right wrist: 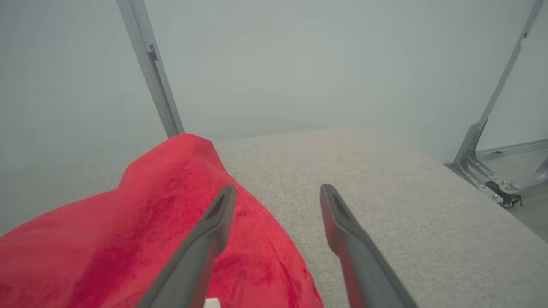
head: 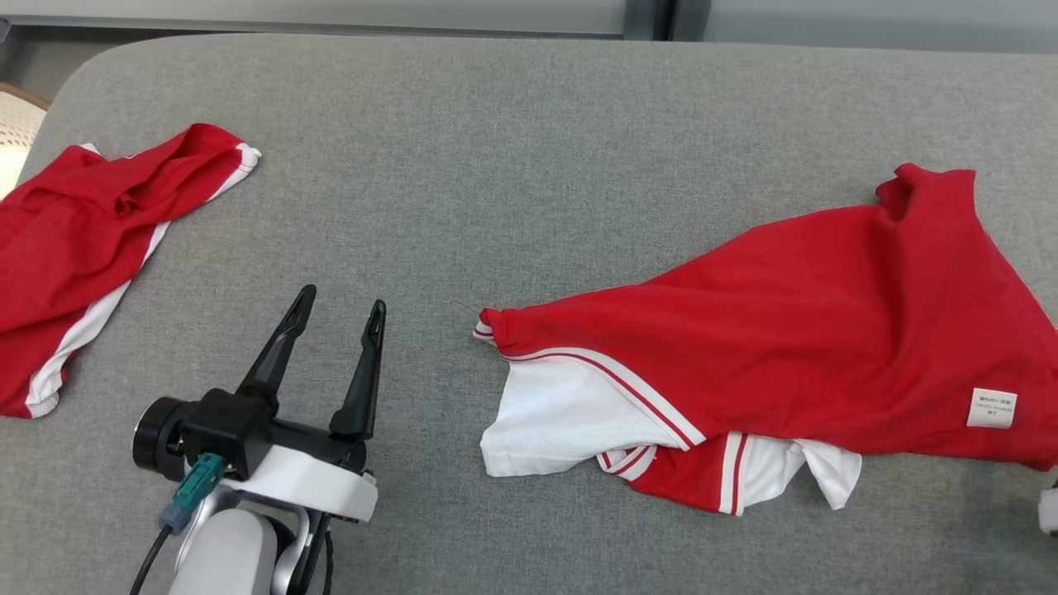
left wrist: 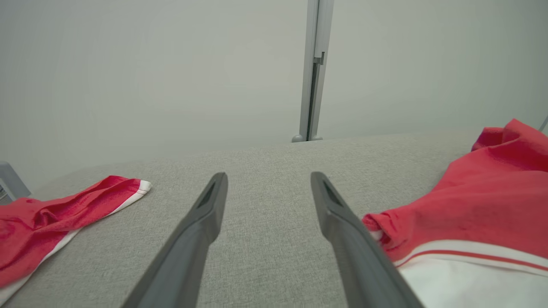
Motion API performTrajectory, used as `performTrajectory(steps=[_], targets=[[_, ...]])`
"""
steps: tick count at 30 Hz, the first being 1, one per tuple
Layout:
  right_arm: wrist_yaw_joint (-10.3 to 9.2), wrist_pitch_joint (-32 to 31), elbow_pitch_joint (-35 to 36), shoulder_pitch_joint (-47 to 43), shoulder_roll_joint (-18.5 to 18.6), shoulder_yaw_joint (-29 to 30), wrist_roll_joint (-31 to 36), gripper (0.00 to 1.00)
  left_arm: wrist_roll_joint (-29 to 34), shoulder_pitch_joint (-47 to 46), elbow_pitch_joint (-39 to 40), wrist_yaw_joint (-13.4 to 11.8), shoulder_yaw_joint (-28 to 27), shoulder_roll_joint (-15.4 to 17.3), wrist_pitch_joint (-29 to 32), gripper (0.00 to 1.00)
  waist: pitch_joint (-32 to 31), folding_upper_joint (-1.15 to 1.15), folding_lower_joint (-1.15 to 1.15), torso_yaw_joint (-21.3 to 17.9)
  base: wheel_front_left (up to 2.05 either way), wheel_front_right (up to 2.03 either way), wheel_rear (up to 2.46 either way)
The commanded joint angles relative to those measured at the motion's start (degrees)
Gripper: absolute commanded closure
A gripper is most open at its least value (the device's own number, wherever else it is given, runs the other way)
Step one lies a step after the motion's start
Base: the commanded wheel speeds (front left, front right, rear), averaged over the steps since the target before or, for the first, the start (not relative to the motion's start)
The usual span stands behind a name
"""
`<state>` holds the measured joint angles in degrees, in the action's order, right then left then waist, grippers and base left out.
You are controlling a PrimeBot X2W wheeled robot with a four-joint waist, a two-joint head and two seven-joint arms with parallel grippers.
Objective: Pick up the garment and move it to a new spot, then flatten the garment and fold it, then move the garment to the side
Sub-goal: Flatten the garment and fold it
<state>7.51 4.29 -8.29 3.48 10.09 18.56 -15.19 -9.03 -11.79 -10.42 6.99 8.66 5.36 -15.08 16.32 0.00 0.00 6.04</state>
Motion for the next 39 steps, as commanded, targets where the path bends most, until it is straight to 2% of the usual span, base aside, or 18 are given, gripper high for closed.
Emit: performTrajectory(steps=[1,5,13,18,31,35,39], targets=[[-0.03,1.65,1.44,-0.98,-0.48,-0.50,0.97,0.00,0.05,0.82,-0.13,0.09,-0.40,0.57,-0.10,0.00,-0.96,0.00,0.00,-0.19,0.00,0.00,0.00],[-0.03,4.06,7.22,-2.30,-2.12,-5.83,1.98,0.00,-0.04,2.73,-0.04,-0.33,-1.83,1.03,-0.11,0.00,-3.05,0.00,0.00,-0.87,0.00,0.00,0.00],[-0.03,1.76,13.05,-5.19,-3.69,-14.71,1.04,0.00,0.12,7.25,0.31,-0.98,-3.28,1.98,-0.11,0.00,-7.28,0.00,0.00,-1.62,0.00,0.00,0.00],[-0.03,0.90,14.00,-7.19,-4.34,-15.56,0.56,0.00,-0.32,9.08,0.84,-1.49,-3.49,1.84,-0.10,0.00,-8.59,0.00,0.00,-1.75,0.00,0.00,0.00],[-0.03,0.63,12.95,-7.02,-2.84,-14.80,-0.72,0.00,-0.13,7.96,0.77,-1.83,-1.69,1.36,-0.06,0.00,-9.08,0.00,0.00,-1.36,0.00,0.00,0.00],[-0.03,0.79,12.52,-6.43,-2.58,-15.06,-0.78,0.00,0.56,5.80,0.45,-1.01,1.43,0.76,0.80,0.00,-8.17,0.00,0.00,-1.37,0.00,0.00,0.00],[-0.03,0.96,11.82,-5.80,-2.51,-15.57,-0.94,0.00,-1.94,4.42,-2.95,0.11,8.35,-0.35,4.57,0.00,-7.01,0.00,0.00,-2.05,0.00,0.00,0.00]])
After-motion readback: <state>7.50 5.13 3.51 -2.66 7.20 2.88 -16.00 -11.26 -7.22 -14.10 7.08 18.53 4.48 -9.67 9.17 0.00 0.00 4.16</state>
